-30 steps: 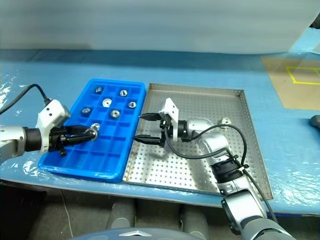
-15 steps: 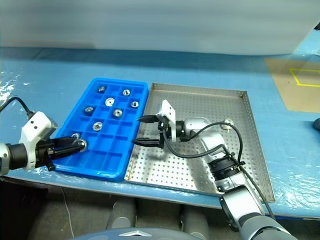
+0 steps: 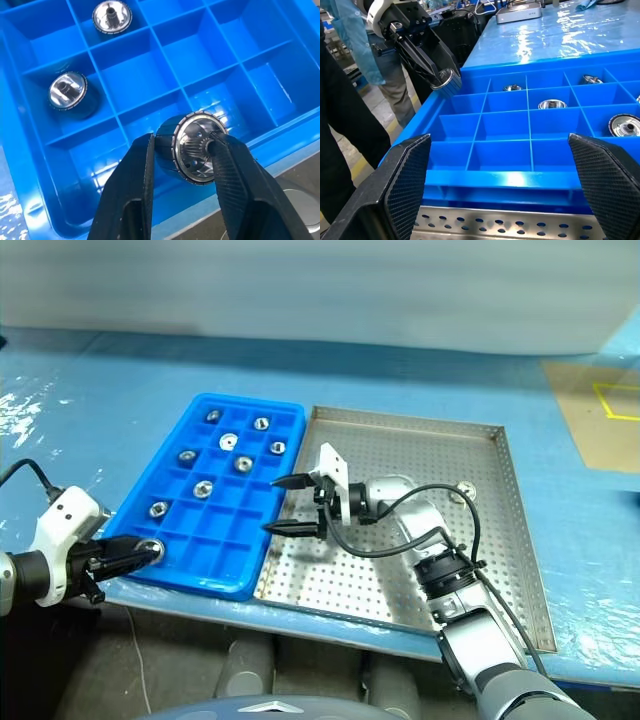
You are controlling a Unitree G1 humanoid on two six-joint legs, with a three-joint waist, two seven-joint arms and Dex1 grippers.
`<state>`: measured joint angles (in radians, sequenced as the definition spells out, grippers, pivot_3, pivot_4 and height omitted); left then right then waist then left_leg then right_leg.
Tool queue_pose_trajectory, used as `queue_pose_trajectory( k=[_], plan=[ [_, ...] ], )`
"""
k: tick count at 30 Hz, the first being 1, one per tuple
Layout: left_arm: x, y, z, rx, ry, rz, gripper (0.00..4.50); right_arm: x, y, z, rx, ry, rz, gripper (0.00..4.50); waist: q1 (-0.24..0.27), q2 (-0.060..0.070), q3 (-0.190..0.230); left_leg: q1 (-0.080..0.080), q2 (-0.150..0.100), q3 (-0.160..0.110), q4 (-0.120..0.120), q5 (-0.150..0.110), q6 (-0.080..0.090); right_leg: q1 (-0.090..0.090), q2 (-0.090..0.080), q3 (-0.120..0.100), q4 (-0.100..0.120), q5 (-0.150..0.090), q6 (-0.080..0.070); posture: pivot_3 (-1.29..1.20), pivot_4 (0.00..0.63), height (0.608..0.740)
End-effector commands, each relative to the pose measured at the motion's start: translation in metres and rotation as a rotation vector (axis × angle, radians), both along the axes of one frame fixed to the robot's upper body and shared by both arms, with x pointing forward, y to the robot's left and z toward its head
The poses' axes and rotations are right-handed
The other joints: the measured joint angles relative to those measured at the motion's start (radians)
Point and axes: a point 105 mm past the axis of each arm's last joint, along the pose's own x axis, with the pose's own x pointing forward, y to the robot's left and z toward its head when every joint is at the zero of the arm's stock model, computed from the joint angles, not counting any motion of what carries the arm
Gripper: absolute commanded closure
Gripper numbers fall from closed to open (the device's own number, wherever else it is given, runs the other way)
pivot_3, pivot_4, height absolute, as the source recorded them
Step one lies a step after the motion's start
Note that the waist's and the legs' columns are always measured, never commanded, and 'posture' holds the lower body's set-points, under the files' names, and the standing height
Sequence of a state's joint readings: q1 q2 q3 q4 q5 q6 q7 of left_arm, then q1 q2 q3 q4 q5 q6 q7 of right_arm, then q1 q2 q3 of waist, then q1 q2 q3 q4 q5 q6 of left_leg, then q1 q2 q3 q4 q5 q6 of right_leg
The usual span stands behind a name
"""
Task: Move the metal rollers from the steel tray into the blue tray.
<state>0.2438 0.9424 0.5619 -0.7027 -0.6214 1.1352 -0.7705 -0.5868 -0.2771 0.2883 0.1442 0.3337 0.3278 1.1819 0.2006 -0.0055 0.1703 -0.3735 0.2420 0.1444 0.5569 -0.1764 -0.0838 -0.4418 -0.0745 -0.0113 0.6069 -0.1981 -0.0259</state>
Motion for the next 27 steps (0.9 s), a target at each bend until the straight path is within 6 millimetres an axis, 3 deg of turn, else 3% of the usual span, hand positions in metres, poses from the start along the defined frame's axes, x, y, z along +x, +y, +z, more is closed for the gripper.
queue_pose_trajectory(
  k=[1,7,16,27],
  plan=[
    [0.002,0.005,0.003,0.026,-0.027,0.016,3.17,-0.001,0.003,0.01,0.018,-0.04,0.022,0.0,0.005,0.0,0.0,0.0,0.0,0.0,0.0,0.0,0.0,0.0,0.0,0.0,0.0,0.0,0.0,0.46,0.15,0.74],
    [0.005,0.005,-0.002,0.016,-0.022,0.025,3.17,-0.001,0.002,0.011,0.019,-0.04,0.015,0.0,0.005,0.0,0.0,0.0,0.0,0.0,0.0,0.0,0.0,0.0,0.0,0.0,0.0,0.0,0.0,0.46,0.15,0.74],
    [0.014,0.005,-0.003,0.009,-0.049,0.04,0.02,0.0,0.0,0.012,0.016,-0.044,0.004,0.0,0.007,0.0,0.0,0.0,0.0,0.0,0.001,0.0,0.0,0.0,0.0,0.0,0.001,0.0,0.0,0.45,0.15,0.74],
    [0.055,-0.001,0.022,-0.055,-0.231,0.075,0.02,0.004,-0.006,0.013,0.017,-0.05,-0.047,0.0,0.005,0.0,0.0,0.0,0.0,-0.001,0.006,0.0,-0.001,0.0,0.0,0.0,0.007,0.0,0.0,0.38,0.15,0.74]
  ],
)
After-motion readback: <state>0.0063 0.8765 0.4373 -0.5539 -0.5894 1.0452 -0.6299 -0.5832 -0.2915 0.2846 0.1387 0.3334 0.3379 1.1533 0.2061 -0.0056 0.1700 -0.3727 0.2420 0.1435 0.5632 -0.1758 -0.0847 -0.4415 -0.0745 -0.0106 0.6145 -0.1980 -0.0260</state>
